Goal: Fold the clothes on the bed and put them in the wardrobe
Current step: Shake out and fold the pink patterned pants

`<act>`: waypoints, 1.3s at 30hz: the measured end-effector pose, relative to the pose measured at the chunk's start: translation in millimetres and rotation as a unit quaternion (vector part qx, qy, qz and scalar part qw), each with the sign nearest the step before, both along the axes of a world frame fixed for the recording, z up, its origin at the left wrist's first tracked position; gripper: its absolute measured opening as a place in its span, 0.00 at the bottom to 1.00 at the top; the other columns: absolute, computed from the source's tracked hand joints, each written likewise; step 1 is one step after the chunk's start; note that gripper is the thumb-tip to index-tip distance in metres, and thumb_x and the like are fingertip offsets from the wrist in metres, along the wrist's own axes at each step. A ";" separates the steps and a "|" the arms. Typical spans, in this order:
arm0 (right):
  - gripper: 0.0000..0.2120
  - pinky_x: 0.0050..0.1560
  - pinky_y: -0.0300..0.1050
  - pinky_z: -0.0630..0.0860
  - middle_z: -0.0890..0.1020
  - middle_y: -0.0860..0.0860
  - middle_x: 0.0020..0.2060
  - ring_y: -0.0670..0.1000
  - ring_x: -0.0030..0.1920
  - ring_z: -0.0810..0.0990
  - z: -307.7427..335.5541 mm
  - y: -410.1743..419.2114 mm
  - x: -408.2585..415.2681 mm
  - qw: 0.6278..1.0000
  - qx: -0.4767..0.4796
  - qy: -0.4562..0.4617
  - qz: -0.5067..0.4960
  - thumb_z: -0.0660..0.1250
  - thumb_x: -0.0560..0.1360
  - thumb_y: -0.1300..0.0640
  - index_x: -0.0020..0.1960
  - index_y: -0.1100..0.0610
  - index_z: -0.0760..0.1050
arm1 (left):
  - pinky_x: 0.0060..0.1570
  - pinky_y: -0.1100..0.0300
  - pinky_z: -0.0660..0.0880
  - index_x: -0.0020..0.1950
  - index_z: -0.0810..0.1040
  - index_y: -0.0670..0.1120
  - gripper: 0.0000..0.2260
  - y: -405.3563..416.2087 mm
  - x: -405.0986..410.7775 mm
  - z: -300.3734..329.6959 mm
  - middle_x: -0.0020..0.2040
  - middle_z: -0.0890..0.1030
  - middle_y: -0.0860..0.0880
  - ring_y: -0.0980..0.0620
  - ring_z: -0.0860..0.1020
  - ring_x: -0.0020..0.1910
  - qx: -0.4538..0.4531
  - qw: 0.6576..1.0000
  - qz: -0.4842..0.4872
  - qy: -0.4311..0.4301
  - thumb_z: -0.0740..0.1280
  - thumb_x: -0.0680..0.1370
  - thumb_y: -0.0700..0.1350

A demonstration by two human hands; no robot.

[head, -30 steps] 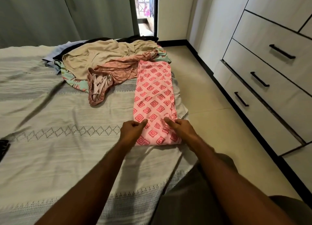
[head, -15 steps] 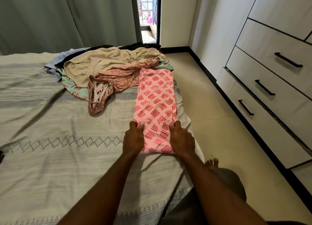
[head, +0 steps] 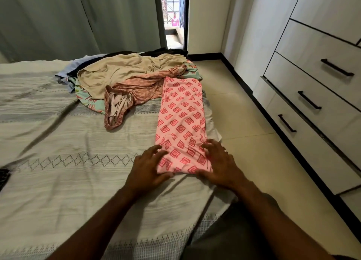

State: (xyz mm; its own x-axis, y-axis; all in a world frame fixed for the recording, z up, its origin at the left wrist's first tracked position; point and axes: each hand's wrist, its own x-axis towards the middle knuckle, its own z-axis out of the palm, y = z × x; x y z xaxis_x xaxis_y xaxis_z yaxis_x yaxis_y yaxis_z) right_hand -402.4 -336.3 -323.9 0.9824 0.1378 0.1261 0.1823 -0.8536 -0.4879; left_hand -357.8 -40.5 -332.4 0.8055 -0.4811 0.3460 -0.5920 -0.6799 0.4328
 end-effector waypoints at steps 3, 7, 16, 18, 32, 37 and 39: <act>0.45 0.76 0.65 0.56 0.39 0.42 0.81 0.50 0.81 0.44 -6.6 -15.5 -6.6 0.984 -0.148 0.056 0.083 0.55 0.72 0.23 0.81 0.39 0.42 | 0.63 0.41 0.67 0.77 0.67 0.54 0.37 10.5 4.1 -6.8 0.81 0.61 0.49 0.47 0.64 0.77 0.117 0.992 -0.047 -0.032 0.60 0.74 0.73; 0.40 0.77 0.63 0.49 0.31 0.39 0.78 0.46 0.79 0.33 -2.2 -14.3 -5.2 0.977 -0.187 0.056 0.085 0.50 0.75 0.24 0.77 0.33 0.31 | 0.70 0.46 0.59 0.83 0.44 0.56 0.41 9.8 18.9 -1.5 0.82 0.43 0.55 0.56 0.43 0.80 0.219 0.973 -0.049 0.049 0.46 0.75 0.76; 0.24 0.76 0.48 0.33 0.39 0.35 0.79 0.40 0.78 0.31 22.5 -4.3 -1.0 0.988 -0.111 0.029 0.102 0.35 0.78 0.29 0.73 0.23 0.45 | 0.74 0.46 0.48 0.77 0.54 0.69 0.43 9.7 30.4 32.1 0.80 0.44 0.64 0.61 0.38 0.79 0.159 0.967 -0.040 0.196 0.33 0.65 0.82; 0.25 0.77 0.46 0.34 0.46 0.36 0.80 0.40 0.79 0.36 32.1 -0.5 3.0 0.992 -0.071 -0.002 0.109 0.36 0.79 0.29 0.75 0.26 0.50 | 0.74 0.50 0.47 0.77 0.54 0.66 0.47 12.1 32.8 44.5 0.79 0.46 0.62 0.63 0.41 0.78 0.112 0.969 -0.033 0.217 0.36 0.63 0.84; 0.48 0.54 0.60 0.82 0.87 0.53 0.50 0.57 0.51 0.85 54.1 37.4 18.1 0.874 0.432 0.137 -0.176 0.59 0.60 0.15 0.56 0.55 0.83 | 0.50 0.53 0.77 0.52 0.83 0.41 0.24 3.1 25.1 101.7 0.48 0.86 0.40 0.42 0.84 0.49 -0.259 0.828 0.011 0.497 0.53 0.85 0.55; 0.41 0.57 0.58 0.81 0.87 0.50 0.52 0.54 0.53 0.86 38.8 38.5 1.6 0.824 0.505 0.194 -0.170 0.76 0.57 0.26 0.61 0.51 0.81 | 0.59 0.42 0.78 0.65 0.79 0.44 0.24 -4.3 14.6 73.3 0.58 0.84 0.39 0.39 0.83 0.57 -0.350 0.760 0.047 0.546 0.59 0.82 0.62; 0.40 0.57 0.60 0.82 0.87 0.49 0.50 0.53 0.52 0.86 32.1 37.9 -1.5 0.831 0.497 0.173 -0.181 0.81 0.53 0.31 0.58 0.51 0.82 | 0.60 0.37 0.77 0.64 0.80 0.42 0.28 -5.1 7.3 67.4 0.57 0.84 0.39 0.38 0.84 0.56 -0.339 0.780 0.027 0.526 0.72 0.75 0.61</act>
